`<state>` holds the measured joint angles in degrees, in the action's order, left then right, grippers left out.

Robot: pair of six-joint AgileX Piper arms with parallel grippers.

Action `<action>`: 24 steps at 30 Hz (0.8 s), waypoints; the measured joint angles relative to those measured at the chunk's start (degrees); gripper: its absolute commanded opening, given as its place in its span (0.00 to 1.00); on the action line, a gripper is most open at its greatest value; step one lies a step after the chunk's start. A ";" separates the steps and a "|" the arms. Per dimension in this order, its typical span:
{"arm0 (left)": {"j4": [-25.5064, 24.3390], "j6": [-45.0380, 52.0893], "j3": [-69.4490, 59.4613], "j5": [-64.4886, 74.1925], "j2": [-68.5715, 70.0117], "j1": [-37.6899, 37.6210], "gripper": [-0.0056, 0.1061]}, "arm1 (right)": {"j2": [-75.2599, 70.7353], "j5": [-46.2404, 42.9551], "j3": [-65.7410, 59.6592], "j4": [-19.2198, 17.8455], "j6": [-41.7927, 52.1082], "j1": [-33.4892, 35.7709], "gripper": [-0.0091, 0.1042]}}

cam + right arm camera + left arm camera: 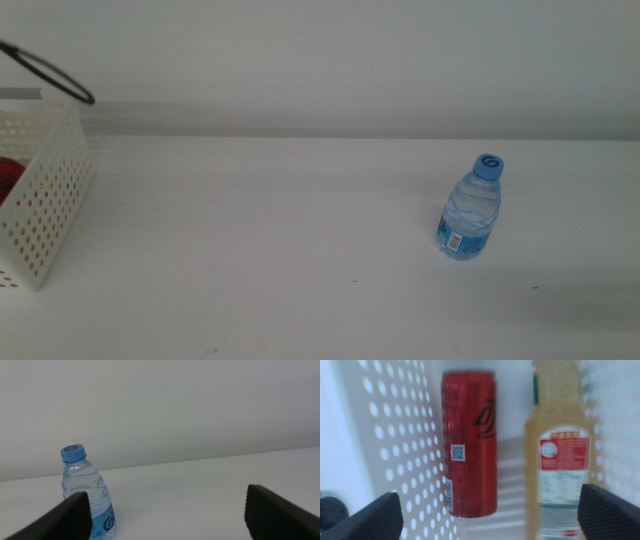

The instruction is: Use arms to grab the bottles and put them into the dustbin to the left of the table.

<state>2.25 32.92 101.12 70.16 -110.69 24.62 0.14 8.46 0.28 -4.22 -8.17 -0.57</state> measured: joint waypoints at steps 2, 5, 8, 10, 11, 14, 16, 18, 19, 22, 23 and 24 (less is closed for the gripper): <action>-0.08 -0.77 0.00 0.00 2.59 -1.31 0.89 | 0.00 0.00 0.00 0.00 0.00 0.00 0.80; 0.46 -1.96 0.00 0.00 6.56 -3.69 0.89 | 0.00 0.00 0.00 0.00 0.00 0.00 0.80; 3.02 -3.83 -0.17 -0.23 11.06 -6.53 0.89 | 0.00 0.00 0.00 0.00 0.00 0.00 0.80; 6.59 -4.22 -2.17 -0.61 14.50 -8.26 0.89 | 0.00 0.00 0.00 0.00 0.00 0.00 0.80; 8.80 -4.07 -4.04 -0.59 16.76 -8.68 0.89 | 0.00 0.00 0.00 0.00 0.00 0.00 0.80; 16.60 0.02 -11.63 -2.11 24.08 -9.09 0.89 | 0.00 0.00 0.00 0.00 0.00 0.00 0.80; 22.30 4.72 -17.50 -4.48 29.41 -9.33 0.89 | 0.00 0.00 0.00 0.00 0.00 0.00 0.80; 27.27 7.30 -23.08 -6.18 35.23 -10.26 0.89 | 0.00 0.00 0.00 0.00 0.00 0.00 0.80; 28.99 8.05 -25.88 -6.84 37.99 -11.04 0.89 | 0.00 0.00 0.00 0.00 0.00 0.00 0.80; 30.84 8.92 -33.29 -9.47 45.18 -15.24 0.89 | 0.00 0.00 0.00 0.00 0.00 0.00 0.80; 30.93 8.80 -35.40 -11.32 47.65 -17.74 0.89 | 0.00 0.00 0.00 0.00 0.00 0.00 0.80; 30.56 7.50 -36.84 -12.81 49.61 -20.04 0.89 | 0.00 0.00 0.00 0.00 0.00 0.00 0.80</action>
<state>32.81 40.42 64.28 57.36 -61.08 4.58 0.14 8.46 0.28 -4.22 -8.17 -0.57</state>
